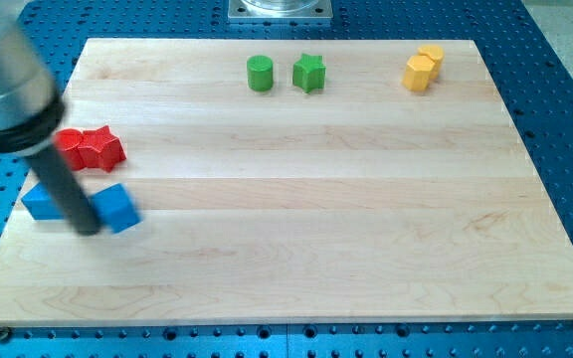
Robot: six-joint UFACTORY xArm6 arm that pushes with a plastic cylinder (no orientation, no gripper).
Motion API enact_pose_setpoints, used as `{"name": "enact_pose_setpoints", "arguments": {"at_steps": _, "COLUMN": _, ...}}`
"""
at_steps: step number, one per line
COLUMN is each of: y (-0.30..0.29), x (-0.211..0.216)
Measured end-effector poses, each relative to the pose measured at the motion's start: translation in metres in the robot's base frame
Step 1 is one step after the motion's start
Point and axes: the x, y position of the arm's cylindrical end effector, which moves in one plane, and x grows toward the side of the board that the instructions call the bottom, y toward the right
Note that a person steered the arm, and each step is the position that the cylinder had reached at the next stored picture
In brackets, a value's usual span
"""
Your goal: Push the cube towards the right side of the board
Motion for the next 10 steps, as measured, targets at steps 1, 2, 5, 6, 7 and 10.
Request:
{"name": "enact_pose_setpoints", "arguments": {"at_steps": 1, "y": 0.099, "x": -0.041}}
{"name": "enact_pose_setpoints", "arguments": {"at_steps": 2, "y": 0.089, "x": -0.046}}
{"name": "enact_pose_setpoints", "arguments": {"at_steps": 5, "y": 0.205, "x": -0.058}}
{"name": "enact_pose_setpoints", "arguments": {"at_steps": 6, "y": 0.170, "x": -0.079}}
{"name": "enact_pose_setpoints", "arguments": {"at_steps": 7, "y": 0.263, "x": -0.091}}
{"name": "enact_pose_setpoints", "arguments": {"at_steps": 10, "y": 0.357, "x": -0.139}}
